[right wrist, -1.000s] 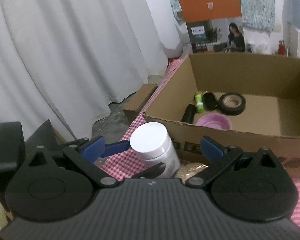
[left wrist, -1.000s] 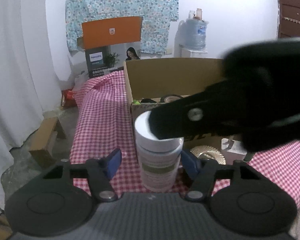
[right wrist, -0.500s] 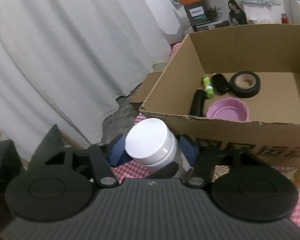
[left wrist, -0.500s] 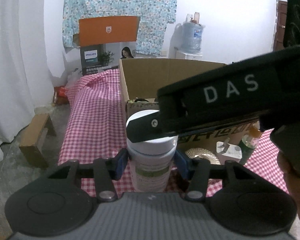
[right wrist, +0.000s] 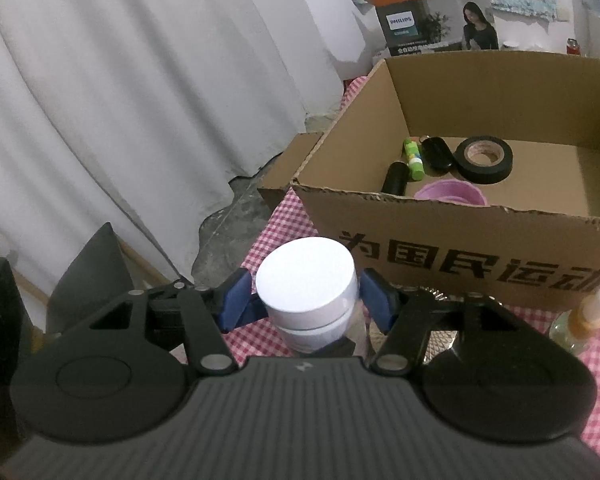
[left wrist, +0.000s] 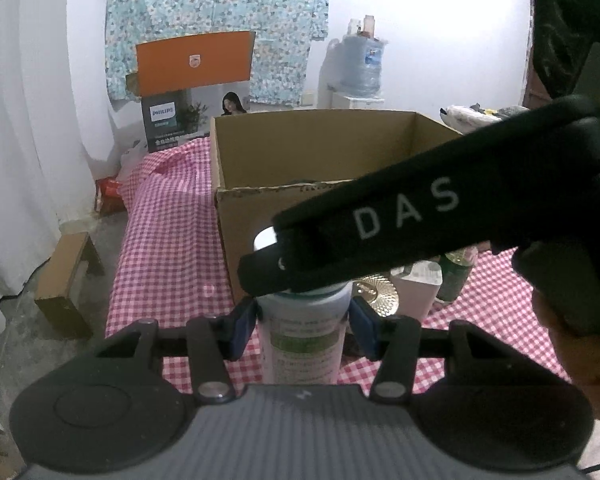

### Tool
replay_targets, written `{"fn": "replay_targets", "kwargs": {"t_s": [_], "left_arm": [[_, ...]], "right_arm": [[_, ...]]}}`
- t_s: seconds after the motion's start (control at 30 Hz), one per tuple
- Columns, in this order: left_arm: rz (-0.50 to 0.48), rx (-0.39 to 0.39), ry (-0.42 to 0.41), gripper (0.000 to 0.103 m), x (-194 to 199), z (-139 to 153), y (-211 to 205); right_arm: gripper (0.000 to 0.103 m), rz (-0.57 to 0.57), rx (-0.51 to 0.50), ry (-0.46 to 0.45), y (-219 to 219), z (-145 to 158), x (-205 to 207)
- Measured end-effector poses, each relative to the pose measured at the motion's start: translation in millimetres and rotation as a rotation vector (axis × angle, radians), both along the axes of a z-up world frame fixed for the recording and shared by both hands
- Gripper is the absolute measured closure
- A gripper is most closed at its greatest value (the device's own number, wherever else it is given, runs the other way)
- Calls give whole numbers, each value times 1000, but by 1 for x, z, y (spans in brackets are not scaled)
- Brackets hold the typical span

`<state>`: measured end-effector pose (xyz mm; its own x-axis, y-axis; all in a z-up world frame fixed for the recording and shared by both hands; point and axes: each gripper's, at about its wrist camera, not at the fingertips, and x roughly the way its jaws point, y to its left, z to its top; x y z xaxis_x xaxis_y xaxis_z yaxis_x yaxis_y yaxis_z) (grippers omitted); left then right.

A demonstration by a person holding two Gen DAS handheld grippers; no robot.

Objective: Organize rigid objects
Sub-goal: 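Grasp the white jar around its body with the right tool, then lift the white jar off the table with the right tool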

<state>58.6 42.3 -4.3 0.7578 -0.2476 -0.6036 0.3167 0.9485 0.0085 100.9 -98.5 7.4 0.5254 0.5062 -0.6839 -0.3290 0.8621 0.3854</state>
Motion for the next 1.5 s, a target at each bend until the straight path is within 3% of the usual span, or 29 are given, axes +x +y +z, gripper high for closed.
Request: {"fn": "replay_targets", "kwargs": {"t_s": [0.17,0.87,1.5], "left_arm": [[-6,29,-6,49,5,-4,-1],[-3,0,8,49,13,-9,-3],[8,0,-24,49,2,4,1]], "right_arm": [[45,2,6,10,-3,0,1],[48,-7,-25,5,1,-2,11],[48,7,-22,-25,5,11,2]]}}
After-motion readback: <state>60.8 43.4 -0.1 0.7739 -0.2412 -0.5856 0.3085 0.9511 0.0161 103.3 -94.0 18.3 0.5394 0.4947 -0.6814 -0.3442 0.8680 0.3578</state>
